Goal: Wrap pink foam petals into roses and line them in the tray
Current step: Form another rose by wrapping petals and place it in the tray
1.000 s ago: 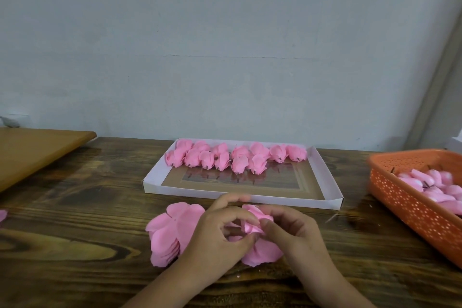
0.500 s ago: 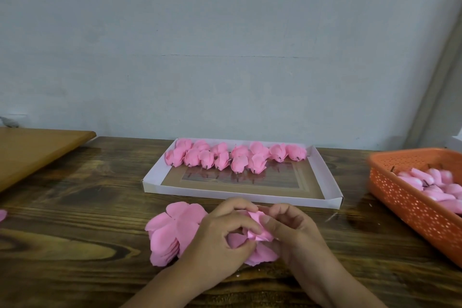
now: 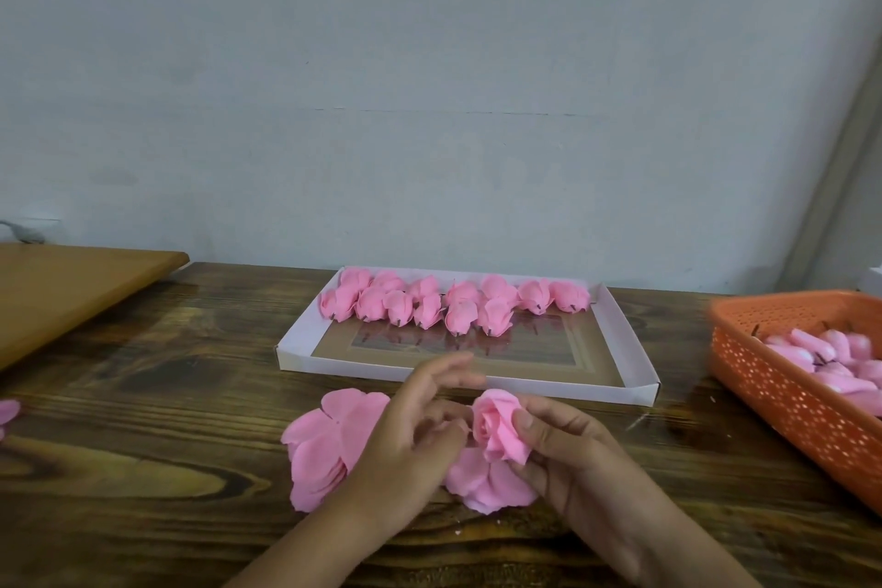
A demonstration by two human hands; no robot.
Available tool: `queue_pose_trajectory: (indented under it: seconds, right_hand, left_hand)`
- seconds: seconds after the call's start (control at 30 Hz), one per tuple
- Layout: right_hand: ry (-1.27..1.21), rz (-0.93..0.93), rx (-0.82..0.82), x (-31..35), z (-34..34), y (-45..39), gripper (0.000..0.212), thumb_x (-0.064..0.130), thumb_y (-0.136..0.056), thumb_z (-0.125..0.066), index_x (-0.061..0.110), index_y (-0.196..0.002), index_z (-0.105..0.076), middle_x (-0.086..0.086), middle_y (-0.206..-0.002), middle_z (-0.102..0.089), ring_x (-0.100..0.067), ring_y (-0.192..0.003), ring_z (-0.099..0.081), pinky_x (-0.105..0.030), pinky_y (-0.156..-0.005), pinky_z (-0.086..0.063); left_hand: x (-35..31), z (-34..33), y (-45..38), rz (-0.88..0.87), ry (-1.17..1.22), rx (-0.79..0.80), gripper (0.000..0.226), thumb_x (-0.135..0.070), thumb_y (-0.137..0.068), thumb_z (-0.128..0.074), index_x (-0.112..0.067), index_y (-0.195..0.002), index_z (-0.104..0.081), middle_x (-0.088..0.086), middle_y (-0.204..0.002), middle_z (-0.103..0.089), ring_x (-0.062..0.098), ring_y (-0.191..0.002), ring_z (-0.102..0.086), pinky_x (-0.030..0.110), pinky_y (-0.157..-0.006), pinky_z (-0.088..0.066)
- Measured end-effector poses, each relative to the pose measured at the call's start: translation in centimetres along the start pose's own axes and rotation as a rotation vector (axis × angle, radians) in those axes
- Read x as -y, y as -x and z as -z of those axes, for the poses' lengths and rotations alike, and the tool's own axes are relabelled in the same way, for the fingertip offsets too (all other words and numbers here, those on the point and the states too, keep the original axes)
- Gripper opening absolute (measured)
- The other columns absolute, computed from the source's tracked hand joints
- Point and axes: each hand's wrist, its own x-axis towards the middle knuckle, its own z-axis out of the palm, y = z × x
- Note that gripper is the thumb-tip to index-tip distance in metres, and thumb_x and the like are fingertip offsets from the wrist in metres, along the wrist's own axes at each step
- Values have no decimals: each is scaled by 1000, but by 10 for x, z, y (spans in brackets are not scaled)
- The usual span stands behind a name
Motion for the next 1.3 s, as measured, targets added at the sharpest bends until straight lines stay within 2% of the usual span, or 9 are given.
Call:
queue_pose_trajectory:
  seconds: [0.33,0.5,0.6,0.73,0.83,0.97,1.1,1.2,1.3]
  right_hand:
    - [78,44,-40,-3,-6,1,28,5,-80,-70,-5,-106,-70,-32,-111,-68,-37,-96,-69,-36,-77,-60]
    - [20,47,-5,-3,-9,2,25,3,-91,-64,-7,-113,-65,-37,-116,-63,-46,-100,-65,-60,-84,-53]
    - [-109,24,13,-8,-16,1,29,4,-89,-66,-2,-118,-67,-32,-119,-64,-41,-104,-65,-47,-83,-59]
    - [-271,9,-2,-20,-40,2,31,5,-69,-82,-3,-98,-76,-28,-117,-67,-37,-95,-69,-38,-75,-62]
    - [-424,22,-63,-28,-47,5,62,10,-22,-102,-1,-78,-78,-20,-102,-74,-30,-90,-75,-35,-61,-62]
    - [-457,-60,40,-27,-46,7,66,5,-41,-98,-2,-102,-72,-22,-122,-67,-32,-108,-69,-38,-76,-62]
    - [-392,-82,101,-25,-43,8,57,10,-58,-92,-1,-110,-73,-20,-120,-68,-27,-104,-71,-32,-77,-61]
    - [-204,-73,11,-23,-47,7,36,15,-74,-75,3,-108,-74,-19,-106,-72,-23,-85,-73,-29,-67,-60]
    - [211,16,-204,-26,-47,8,13,-1,-85,-70,6,-96,-73,-14,-85,-75,-22,-72,-73,-32,-63,-60]
  left_hand:
    - [-7,2,-3,86,23,9,22,-39,-86,-68,-28,-102,-79,-4,-101,-77,9,-93,-72,18,-69,-54]
    - [-4,-2,-1,88,73,119,67,-54,-63,-91,-44,-123,-62,-9,-126,-67,17,-119,-65,35,-94,-56]
    - [-2,-11,0,129,169,127,96,-47,-51,-99,-54,-133,-50,-11,-135,-61,16,-125,-61,34,-96,-54]
    - [0,-22,4,123,312,124,81,-23,-55,-100,-35,-126,-64,6,-122,-72,24,-110,-71,33,-83,-59]
    - [-6,-24,6,46,240,51,47,-23,-64,-92,-29,-107,-74,6,-115,-75,22,-109,-72,26,-85,-57]
    - [-13,-22,7,23,263,-20,15,-29,-72,-80,-21,-84,-77,7,-112,-76,22,-108,-72,29,-84,-59]
    - [-16,-20,7,65,267,-2,16,-34,-77,-74,-19,-82,-76,7,-107,-76,21,-106,-72,29,-81,-59]
    - [-21,-19,6,180,324,-54,28,-44,-77,-73,-18,-85,-78,14,-103,-76,26,-99,-74,34,-77,-61]
    - [-24,-18,4,312,374,-99,36,-51,-79,-68,-18,-85,-79,11,-86,-77,22,-68,-70,31,-55,-53]
